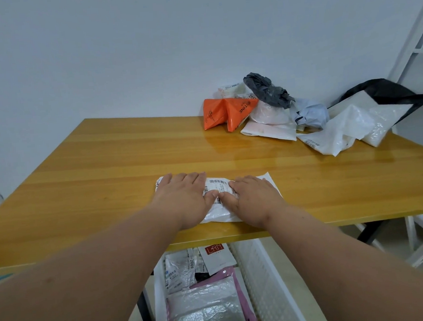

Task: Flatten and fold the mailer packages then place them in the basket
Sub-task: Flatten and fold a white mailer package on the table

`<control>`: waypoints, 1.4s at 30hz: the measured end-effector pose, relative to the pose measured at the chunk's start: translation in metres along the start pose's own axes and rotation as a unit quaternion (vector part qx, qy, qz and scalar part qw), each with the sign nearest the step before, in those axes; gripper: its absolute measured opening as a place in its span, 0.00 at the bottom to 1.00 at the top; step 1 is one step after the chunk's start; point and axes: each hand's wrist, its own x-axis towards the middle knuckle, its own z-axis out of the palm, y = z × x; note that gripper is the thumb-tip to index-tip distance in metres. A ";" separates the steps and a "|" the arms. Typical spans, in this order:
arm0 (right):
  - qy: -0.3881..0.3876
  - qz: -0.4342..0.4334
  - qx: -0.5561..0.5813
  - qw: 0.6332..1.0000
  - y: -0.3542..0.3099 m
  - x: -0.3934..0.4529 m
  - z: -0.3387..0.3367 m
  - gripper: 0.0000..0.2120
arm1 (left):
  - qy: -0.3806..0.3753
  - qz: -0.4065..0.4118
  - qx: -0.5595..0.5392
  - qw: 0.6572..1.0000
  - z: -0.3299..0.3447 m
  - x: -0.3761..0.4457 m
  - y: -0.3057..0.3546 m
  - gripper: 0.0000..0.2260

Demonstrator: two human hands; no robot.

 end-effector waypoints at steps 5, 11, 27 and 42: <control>0.000 0.004 -0.007 1.000 0.000 0.000 -0.002 0.31 | 0.000 0.003 -0.002 1.000 -0.003 -0.002 0.001 0.31; -0.005 0.009 0.015 1.000 0.001 -0.001 -0.001 0.32 | 0.017 0.015 -0.026 0.999 0.000 -0.005 -0.001 0.31; 0.070 -0.020 0.041 0.996 0.003 -0.033 0.011 0.32 | 0.011 0.037 -0.005 0.999 -0.001 -0.029 -0.004 0.43; 0.013 -0.021 -0.015 1.000 0.004 -0.028 0.009 0.36 | -0.007 0.025 -0.002 1.000 -0.002 -0.022 -0.002 0.39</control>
